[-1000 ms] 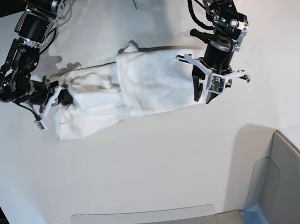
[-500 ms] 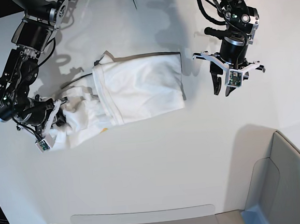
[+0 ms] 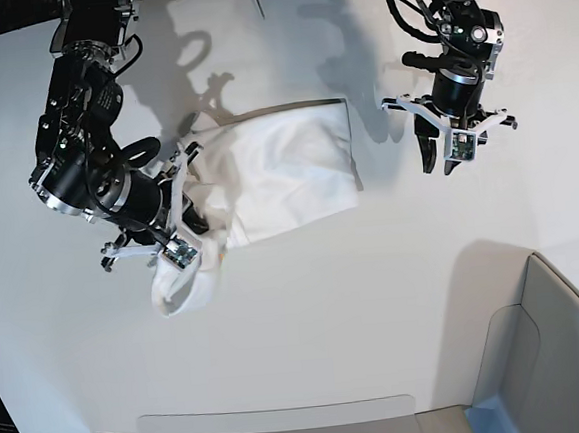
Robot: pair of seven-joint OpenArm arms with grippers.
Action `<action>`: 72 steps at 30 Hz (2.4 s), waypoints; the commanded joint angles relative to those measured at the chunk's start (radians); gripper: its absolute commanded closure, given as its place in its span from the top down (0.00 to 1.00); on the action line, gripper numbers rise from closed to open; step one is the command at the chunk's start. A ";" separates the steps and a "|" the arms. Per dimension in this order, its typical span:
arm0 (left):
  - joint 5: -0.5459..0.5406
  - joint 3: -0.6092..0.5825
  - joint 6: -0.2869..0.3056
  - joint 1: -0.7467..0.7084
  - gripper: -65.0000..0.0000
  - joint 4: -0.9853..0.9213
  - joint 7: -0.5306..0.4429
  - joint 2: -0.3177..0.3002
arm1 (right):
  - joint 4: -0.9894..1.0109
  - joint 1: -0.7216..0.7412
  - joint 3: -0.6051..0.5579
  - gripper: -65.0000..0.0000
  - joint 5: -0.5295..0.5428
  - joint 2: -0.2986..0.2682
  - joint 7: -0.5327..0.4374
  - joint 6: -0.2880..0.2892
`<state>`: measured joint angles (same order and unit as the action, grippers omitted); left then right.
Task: Layout the t-shirt on the table in an organized manner, then fold the t-shirt properly
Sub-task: 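Lift the shirt end with the right gripper and fold it toward the left gripper, then press the folded shirt flat with both grippers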
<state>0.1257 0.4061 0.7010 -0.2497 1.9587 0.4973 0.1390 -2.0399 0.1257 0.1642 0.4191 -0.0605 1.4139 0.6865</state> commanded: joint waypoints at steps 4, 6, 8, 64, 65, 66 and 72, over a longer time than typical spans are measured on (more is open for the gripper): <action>-0.014 0.014 -0.003 0.005 0.27 -0.002 -0.021 0.001 | -0.012 0.021 -0.117 0.00 0.017 0.001 -0.018 0.012; -0.018 0.040 -0.003 0.008 0.27 -0.003 -0.021 0.001 | -0.012 0.021 -0.180 0.00 0.017 -0.003 -0.018 0.012; -0.018 0.064 -0.003 0.011 0.27 -0.003 -0.021 0.001 | -0.011 0.021 -0.249 0.00 0.017 -0.005 -0.018 0.012; -0.018 0.093 -0.003 0.003 0.27 -0.048 -0.021 0.003 | 0.015 -0.024 -0.507 0.40 0.022 -0.025 -0.466 -0.113; -0.018 0.095 -0.003 0.003 0.27 -0.043 -0.021 0.003 | 0.017 -0.034 -0.458 0.40 0.022 -0.020 -0.491 -0.113; -0.018 0.095 -0.003 0.003 0.27 -0.040 -0.021 0.003 | 0.020 -0.037 -0.420 0.40 0.022 -0.015 -0.499 -0.113; -0.021 0.087 -0.003 0.014 0.23 0.061 -0.021 0.004 | 0.115 -0.054 -0.283 0.33 0.022 -0.017 -0.500 -0.106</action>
<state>0.1207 0.4973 0.7002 -0.2401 2.0014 0.4965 0.1394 -1.9114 0.0628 -0.1204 0.4290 -0.0788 0.9310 0.5724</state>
